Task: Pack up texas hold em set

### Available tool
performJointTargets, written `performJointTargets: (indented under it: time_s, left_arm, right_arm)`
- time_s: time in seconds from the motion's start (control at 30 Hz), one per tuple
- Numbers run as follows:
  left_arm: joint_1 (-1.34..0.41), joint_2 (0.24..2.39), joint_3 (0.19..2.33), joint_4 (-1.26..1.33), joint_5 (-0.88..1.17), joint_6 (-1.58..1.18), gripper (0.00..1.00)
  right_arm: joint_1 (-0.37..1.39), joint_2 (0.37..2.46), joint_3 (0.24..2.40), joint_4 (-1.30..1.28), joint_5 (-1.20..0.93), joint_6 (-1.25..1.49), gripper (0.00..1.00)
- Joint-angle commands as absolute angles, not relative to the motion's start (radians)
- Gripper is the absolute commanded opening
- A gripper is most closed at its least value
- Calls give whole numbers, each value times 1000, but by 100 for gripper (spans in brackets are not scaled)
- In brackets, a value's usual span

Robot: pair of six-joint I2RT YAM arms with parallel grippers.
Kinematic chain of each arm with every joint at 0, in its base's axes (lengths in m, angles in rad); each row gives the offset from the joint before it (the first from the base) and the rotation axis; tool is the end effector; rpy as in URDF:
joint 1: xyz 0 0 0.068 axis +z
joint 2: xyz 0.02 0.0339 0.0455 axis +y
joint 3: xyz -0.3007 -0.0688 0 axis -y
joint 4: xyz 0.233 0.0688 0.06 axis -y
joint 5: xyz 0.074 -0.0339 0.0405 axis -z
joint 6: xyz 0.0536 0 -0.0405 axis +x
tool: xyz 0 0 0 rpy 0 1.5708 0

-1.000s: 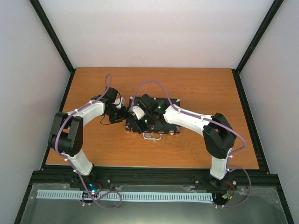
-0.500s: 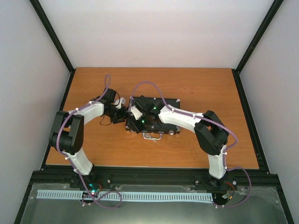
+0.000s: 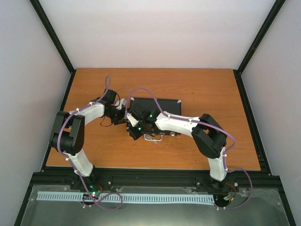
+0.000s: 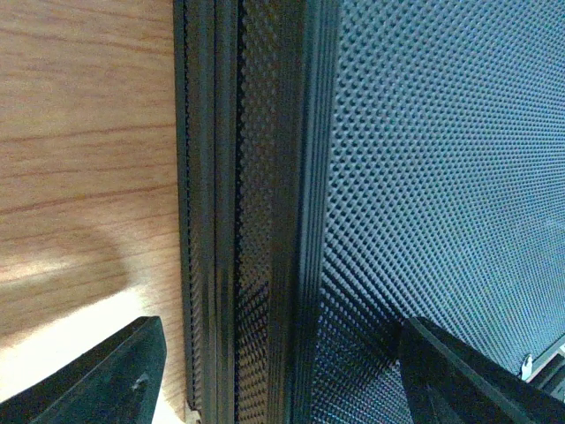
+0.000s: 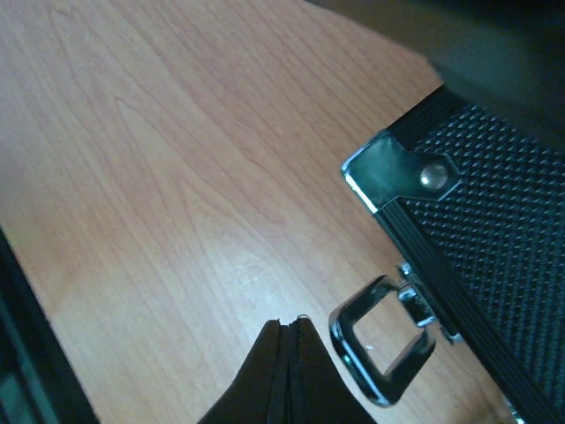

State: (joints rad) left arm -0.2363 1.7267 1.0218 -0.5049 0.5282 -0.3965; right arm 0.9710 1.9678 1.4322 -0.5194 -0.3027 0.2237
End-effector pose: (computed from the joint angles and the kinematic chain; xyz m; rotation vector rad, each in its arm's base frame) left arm 0.3102 -0.1025 0.1927 -0.0873 2.8345 -0.8887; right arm 0.2290 0.3631 0.2146 -1.1200 2.5500 0.7638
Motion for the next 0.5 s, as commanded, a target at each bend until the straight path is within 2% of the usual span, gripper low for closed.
performJointTargets:
  time_s: [0.0, 0.27, 0.47]
  left_arm:
    - [-253, 1790, 983, -515, 448, -392, 75]
    - [-253, 1798, 984, -525, 448, -388, 74]
    - [-253, 1792, 986, -531, 444, -387, 74]
  right_arm:
    - [988, 2011, 1391, -526, -158, 252, 3]
    - [988, 2133, 1423, -540, 56, 318, 3]
    - [988, 2149, 1365, -539, 83, 344, 3]
